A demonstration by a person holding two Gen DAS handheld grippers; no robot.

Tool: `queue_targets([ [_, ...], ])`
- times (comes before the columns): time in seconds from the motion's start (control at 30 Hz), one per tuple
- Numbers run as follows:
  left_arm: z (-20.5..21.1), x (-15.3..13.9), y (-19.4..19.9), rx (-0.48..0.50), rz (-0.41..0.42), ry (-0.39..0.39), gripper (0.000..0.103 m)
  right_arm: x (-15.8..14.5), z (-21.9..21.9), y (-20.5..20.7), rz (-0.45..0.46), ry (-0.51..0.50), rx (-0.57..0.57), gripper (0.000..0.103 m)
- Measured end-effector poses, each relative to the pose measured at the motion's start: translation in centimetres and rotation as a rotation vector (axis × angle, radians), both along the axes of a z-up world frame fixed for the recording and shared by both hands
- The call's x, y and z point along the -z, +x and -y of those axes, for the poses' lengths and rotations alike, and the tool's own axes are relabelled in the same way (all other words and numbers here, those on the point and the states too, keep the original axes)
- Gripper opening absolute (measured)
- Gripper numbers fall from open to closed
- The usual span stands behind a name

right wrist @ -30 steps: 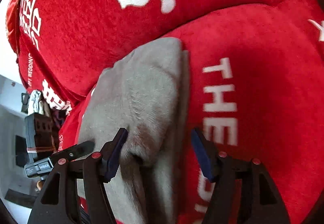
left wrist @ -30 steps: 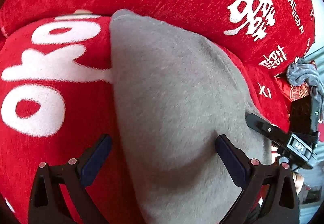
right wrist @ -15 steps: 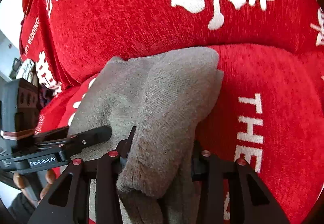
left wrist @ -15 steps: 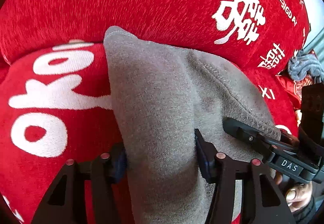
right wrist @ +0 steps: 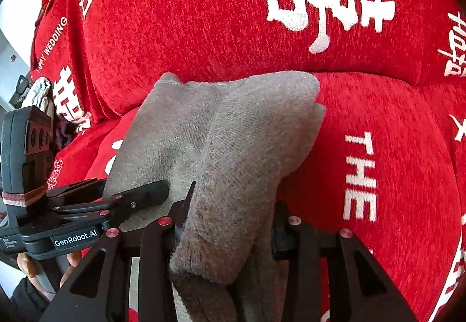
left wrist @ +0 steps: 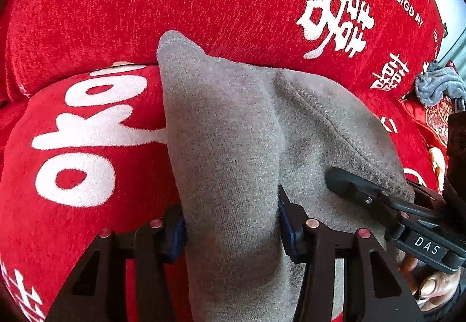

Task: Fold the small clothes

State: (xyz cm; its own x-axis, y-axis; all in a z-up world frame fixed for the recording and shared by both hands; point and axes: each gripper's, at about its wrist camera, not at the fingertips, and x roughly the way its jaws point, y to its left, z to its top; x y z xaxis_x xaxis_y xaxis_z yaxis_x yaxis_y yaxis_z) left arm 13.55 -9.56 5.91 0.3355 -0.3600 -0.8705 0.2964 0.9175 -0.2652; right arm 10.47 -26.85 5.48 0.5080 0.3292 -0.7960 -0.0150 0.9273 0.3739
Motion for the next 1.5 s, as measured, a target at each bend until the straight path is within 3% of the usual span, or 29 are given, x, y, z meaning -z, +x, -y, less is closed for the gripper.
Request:
queue_targets([
  [1.5,-5.1,-1.0,-9.7,-0.001,0.023,0.027,0.053,-1.2,-5.1,-8.7,0.0,-0.007,-0.047,0.041],
])
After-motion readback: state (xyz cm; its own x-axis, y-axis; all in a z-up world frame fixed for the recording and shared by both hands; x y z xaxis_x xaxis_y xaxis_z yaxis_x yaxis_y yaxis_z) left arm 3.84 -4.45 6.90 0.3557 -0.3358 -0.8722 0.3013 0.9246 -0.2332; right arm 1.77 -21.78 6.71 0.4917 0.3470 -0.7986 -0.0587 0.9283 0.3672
